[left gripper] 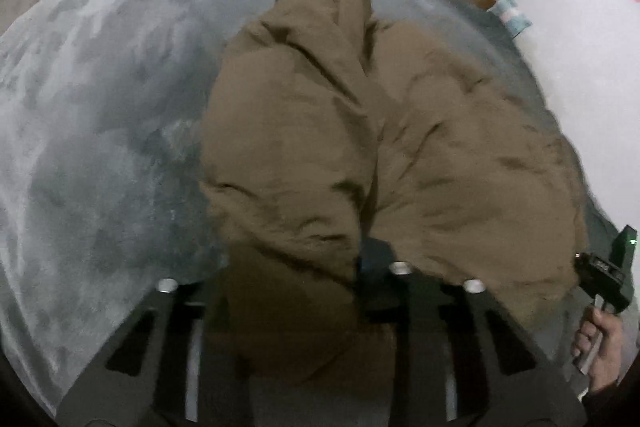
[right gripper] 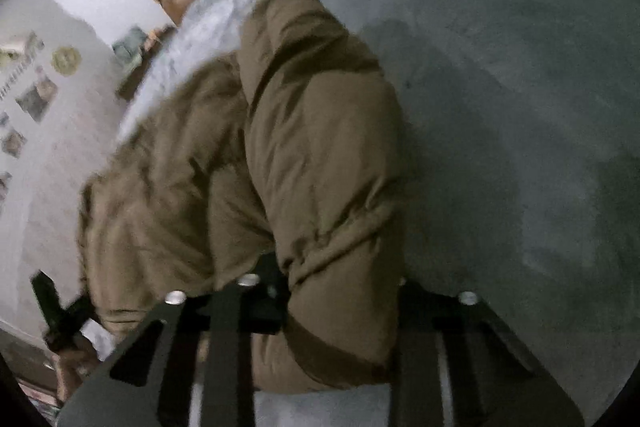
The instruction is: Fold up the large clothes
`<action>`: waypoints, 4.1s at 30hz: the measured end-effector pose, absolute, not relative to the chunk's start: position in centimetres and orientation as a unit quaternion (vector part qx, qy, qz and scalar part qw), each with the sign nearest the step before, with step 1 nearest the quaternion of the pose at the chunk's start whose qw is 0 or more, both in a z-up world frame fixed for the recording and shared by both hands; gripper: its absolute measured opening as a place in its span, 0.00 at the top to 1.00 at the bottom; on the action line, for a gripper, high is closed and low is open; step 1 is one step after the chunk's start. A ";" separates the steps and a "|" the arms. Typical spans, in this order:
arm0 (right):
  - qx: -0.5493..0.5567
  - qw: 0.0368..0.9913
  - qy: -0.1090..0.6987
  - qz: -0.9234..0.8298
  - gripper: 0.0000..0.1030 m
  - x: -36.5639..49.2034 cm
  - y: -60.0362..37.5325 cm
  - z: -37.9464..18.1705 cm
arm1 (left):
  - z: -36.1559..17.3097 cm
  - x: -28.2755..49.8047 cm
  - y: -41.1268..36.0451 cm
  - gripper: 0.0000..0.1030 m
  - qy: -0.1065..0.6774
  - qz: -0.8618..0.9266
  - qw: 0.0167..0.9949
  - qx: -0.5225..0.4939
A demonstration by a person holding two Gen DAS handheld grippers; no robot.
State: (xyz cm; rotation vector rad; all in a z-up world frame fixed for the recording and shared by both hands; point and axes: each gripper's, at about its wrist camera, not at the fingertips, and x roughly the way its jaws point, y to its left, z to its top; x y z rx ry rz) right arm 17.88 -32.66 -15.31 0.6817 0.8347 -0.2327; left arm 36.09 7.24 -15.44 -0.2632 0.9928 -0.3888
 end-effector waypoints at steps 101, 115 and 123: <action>-0.025 0.957 0.179 -0.225 0.02 -1.8 -11.8 -2.4 | -1.0 10.1 9.7 0.03 0.157 -0.084 0.984 0.012; 0.015 0.958 0.163 -0.234 0.02 -2.9 -13.3 -2.1 | -0.9 9.4 9.2 0.03 0.153 -0.081 0.985 0.021; -0.009 0.958 0.167 -0.235 0.02 -2.6 -12.5 -2.2 | -0.8 9.9 9.7 0.03 0.160 -0.082 0.984 0.016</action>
